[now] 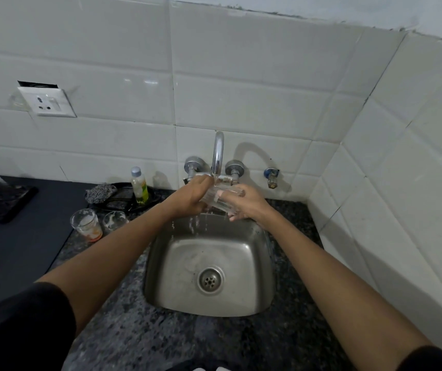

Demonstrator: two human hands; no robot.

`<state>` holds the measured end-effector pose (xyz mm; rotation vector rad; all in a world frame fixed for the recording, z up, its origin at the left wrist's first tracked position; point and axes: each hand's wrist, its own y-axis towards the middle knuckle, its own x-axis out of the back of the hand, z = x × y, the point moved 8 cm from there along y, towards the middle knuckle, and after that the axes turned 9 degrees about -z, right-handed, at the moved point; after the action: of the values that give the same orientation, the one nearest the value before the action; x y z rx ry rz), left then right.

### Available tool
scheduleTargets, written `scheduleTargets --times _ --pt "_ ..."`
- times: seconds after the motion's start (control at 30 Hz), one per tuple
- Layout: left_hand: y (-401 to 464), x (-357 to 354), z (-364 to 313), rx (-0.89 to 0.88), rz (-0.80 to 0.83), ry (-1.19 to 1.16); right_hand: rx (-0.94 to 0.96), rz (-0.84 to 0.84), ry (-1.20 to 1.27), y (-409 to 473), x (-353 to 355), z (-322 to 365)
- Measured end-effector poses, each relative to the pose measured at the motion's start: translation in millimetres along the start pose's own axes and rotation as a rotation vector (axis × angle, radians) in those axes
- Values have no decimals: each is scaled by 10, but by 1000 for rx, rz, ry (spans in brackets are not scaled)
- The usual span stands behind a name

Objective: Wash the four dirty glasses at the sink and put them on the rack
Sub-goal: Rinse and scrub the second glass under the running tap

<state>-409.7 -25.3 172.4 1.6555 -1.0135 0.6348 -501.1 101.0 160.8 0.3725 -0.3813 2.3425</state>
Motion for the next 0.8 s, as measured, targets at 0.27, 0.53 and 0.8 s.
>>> scheduleTargets --times 0.27,0.53,0.8 --pt "58 31 16 -38 -39 6 15 -39 47 -12 23 -9" --pt "81 -18 55 11 -53 -16 251 -138 -84 -70 100 153" --pt "55 -42 109 121 -97 -106 333 -135 -190 -161 50 192"
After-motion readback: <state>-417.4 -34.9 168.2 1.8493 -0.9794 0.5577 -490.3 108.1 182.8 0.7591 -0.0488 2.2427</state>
